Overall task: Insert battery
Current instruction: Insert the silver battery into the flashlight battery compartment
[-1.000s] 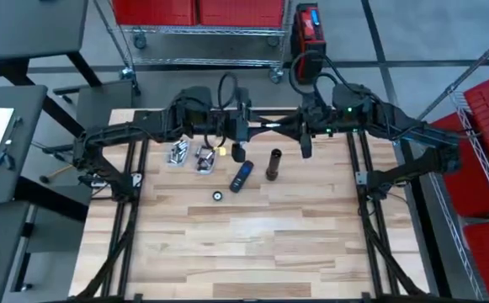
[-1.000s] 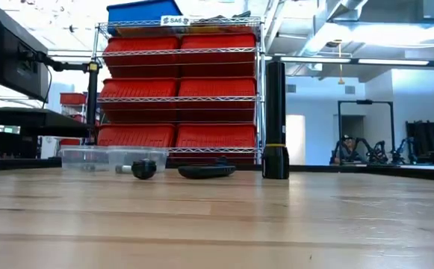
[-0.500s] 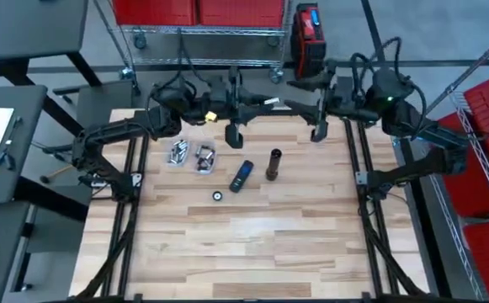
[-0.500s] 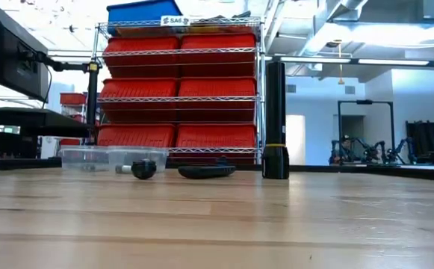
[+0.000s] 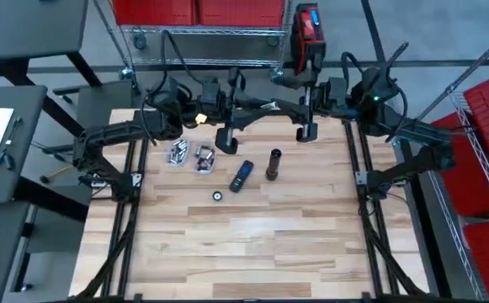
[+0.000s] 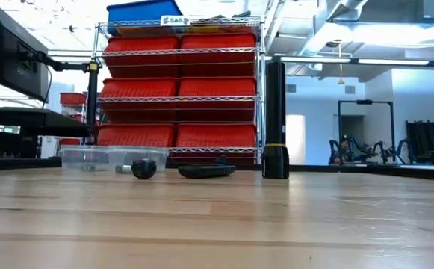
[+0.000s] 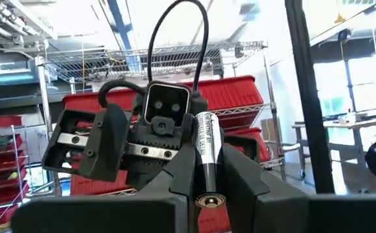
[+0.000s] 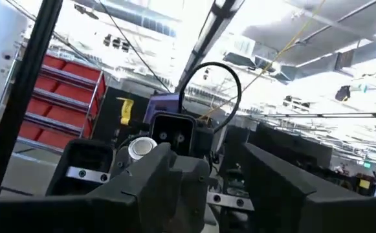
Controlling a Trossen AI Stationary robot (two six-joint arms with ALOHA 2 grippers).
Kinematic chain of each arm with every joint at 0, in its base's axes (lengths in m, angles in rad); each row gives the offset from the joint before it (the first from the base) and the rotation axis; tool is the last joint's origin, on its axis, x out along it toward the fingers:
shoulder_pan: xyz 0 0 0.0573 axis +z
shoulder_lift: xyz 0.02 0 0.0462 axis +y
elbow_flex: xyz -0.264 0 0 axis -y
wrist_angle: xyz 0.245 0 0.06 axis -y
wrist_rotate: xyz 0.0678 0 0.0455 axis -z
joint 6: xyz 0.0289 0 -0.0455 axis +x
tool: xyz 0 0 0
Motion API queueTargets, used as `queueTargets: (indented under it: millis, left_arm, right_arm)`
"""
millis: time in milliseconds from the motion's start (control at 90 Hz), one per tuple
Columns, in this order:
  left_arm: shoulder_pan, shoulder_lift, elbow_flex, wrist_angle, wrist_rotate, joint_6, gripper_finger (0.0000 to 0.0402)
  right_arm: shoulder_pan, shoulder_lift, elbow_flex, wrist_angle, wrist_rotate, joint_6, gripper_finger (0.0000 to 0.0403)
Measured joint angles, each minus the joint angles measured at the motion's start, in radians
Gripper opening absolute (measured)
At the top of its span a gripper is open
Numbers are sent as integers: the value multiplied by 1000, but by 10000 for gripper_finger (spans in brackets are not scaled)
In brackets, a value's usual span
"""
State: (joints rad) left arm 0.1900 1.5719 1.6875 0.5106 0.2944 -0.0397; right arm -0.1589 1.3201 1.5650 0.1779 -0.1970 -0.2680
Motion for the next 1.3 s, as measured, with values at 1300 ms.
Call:
queueTargets:
  millis: [1300]
  left_arm:
    - [7, -27, 1, -71, 26, 0, 29]
  right_arm:
    - [47, 76, -1, 151, 11, -47, 135]
